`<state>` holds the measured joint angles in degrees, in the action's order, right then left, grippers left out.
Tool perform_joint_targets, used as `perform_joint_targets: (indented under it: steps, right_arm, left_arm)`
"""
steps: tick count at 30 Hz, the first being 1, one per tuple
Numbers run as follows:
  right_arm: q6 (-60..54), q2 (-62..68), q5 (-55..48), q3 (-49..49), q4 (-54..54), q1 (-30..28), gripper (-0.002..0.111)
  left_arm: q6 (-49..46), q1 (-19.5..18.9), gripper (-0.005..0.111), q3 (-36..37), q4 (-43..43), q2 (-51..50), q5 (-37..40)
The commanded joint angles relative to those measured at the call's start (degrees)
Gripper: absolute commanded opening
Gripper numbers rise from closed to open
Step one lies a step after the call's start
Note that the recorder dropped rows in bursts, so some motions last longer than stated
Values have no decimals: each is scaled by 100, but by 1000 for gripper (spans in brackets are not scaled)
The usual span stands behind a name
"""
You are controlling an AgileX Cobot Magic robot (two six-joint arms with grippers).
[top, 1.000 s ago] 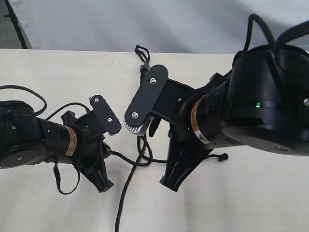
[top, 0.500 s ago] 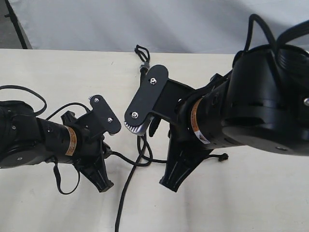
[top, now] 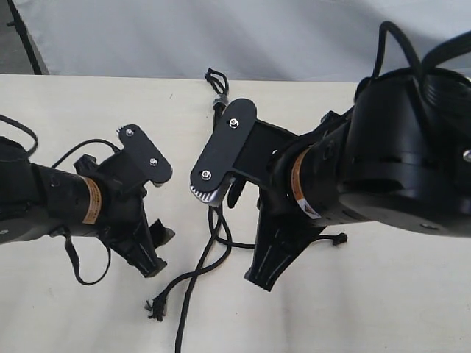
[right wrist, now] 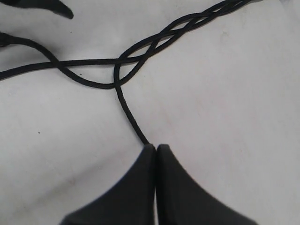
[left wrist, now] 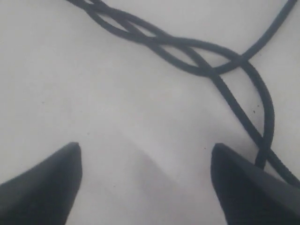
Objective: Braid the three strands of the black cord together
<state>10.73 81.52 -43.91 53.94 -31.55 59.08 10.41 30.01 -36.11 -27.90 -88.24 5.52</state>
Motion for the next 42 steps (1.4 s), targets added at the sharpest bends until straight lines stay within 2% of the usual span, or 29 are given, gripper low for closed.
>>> perform_joint_targets:
  steps: [1,2,5,6,8,11,15,19,23,25,28,42]
  right_arm:
    - [447,-183,-329,-3,-612,-32,0]
    - [648,-239,-404,-3,-880,-32,0]
    - [1323,-501,-462,-3,-1549,-32,0]
    - [1528,-606,-434,-3,-1721,-32,0]
    - [1747,-790,-418,-3,-1865,-32,0]
    - [2063,-1109,-429,-107,-2195,-32,0]
    - [3317,-1675,-452,-715,-3377,-146,0]
    - [4560,-2204,-207,-1414,-4151,-858,0]
    - [5399,-2490,857,-1940,-4243,-1878,0]
    - [5703,-2521,1336,-2102,-4213,-2264,0]
    - [6044,-2521,1692,-2310,-4200,-2503,0]
    - [6056,-2521,1648,-2418,-4170,-2514,0]
  left_arm:
    - [364,-16,47,24,17,619,453]
    - [404,-16,40,33,17,723,493]
    - [519,-16,7,33,17,1051,534]
    - [547,-16,1,33,7,1159,534]
    - [635,-74,1,33,19,1360,534]
    - [744,-384,1,33,59,1606,564]
    - [1209,-1087,1,154,59,1892,496]
    - [1617,-1866,1,685,59,2295,-214]
    - [1705,-2493,1,1336,59,2731,-987]
    - [1724,-2679,1,1513,110,2914,-1041]
    - [1764,-2765,1,1648,135,3101,-956]
    - [1764,-2765,1,1648,135,3168,-840]
